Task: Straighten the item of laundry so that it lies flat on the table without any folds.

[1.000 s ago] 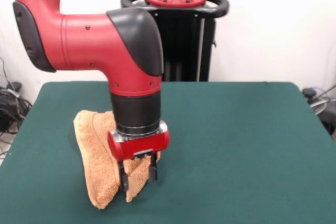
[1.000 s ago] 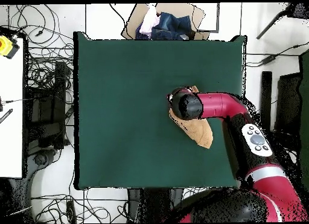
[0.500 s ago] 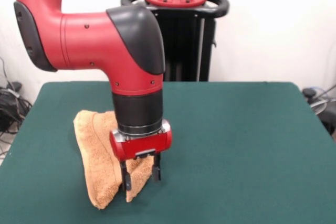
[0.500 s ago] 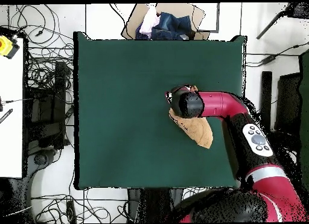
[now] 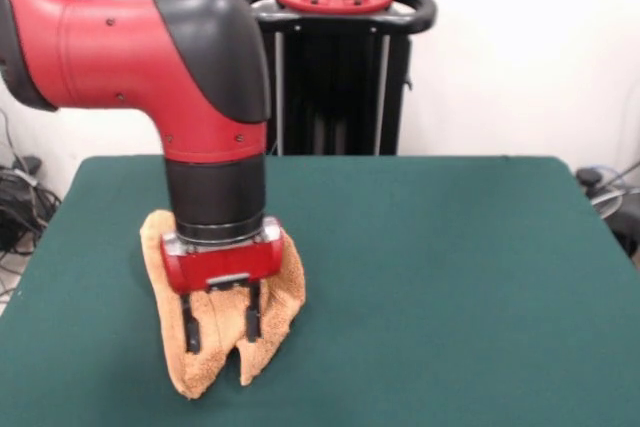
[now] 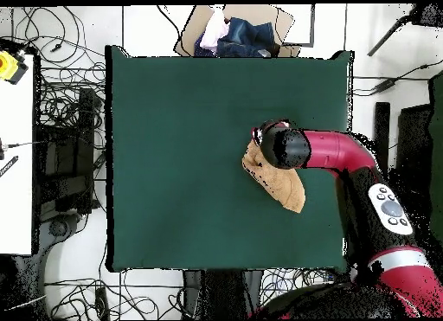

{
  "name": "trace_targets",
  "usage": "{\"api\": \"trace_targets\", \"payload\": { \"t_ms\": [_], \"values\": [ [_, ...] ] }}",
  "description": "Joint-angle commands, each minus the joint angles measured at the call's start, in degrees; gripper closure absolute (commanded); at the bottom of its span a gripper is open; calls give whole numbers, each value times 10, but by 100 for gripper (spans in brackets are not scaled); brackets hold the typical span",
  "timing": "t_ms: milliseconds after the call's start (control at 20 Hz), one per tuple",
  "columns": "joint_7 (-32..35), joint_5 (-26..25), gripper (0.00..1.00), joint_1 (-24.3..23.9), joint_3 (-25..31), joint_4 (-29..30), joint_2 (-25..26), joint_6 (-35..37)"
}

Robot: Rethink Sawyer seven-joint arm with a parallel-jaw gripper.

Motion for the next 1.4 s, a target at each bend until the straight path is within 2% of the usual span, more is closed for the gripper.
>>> {"api": "trace_targets", "payload": {
  "t_ms": [50, 250, 800, 1100, 1400],
  "values": [
    [-58, -7, 0, -13, 13, -30, 1, 83],
    [-50, -40, 0, -6, -7, -45, 26, 59],
    [-99, -62, 0, -30, 6, -77, 52, 70],
    [-55, -86, 0, 11, -28, -91, 55, 68],
    [-4, -98, 0, 28, -35, -94, 73, 27]
  ]
}}
